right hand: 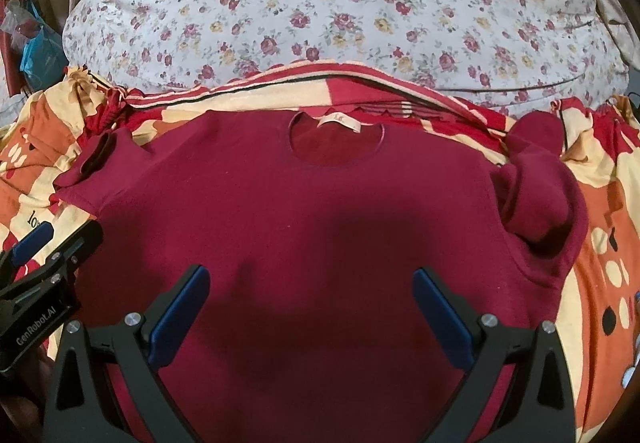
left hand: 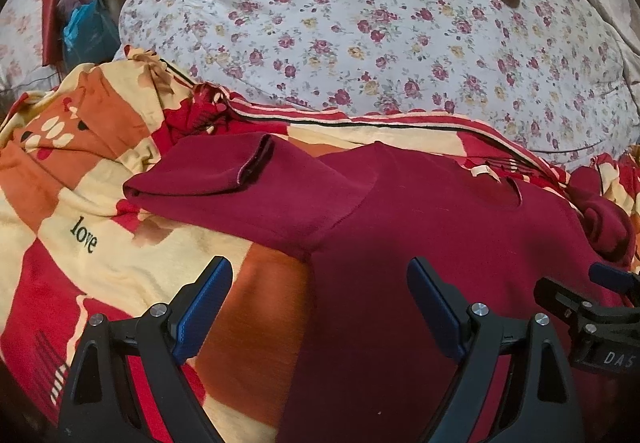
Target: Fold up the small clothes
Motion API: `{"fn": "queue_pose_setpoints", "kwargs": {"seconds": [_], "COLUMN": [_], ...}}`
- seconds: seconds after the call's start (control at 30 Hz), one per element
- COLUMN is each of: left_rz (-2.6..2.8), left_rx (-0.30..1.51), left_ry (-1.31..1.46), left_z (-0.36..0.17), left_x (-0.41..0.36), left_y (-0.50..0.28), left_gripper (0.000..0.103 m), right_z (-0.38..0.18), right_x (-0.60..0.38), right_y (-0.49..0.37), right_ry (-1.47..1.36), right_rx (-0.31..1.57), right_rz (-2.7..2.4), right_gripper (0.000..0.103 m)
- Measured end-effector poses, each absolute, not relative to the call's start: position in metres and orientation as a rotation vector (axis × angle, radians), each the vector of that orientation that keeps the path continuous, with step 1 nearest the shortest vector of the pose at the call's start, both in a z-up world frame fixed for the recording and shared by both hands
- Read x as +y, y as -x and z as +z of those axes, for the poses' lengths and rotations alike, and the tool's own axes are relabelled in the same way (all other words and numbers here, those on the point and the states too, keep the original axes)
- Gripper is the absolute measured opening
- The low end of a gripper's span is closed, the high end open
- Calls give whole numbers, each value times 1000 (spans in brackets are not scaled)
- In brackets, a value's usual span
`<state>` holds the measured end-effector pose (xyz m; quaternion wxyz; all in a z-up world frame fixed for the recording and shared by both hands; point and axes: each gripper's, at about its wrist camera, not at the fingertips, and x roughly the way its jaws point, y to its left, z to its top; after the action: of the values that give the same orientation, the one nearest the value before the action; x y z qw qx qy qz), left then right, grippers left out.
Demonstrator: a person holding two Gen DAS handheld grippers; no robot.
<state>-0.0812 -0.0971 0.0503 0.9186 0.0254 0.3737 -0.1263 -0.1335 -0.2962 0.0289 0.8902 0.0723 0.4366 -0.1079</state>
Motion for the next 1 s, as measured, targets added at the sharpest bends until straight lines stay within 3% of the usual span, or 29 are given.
{"fn": "queue_pose_setpoints", "kwargs": {"seconds": [1.0], "left_rz": [-228], "left_rx": [782], "left_ry": [-53], "left_z": [43], "left_x": [-85], "left_y": [65], "left_gripper": [72], "right_z": [19], "right_x": [-285], "right_y": [110], "right_ry": [-116], "right_rx": [931], "right_rz": [-197], "right_gripper": [103]}}
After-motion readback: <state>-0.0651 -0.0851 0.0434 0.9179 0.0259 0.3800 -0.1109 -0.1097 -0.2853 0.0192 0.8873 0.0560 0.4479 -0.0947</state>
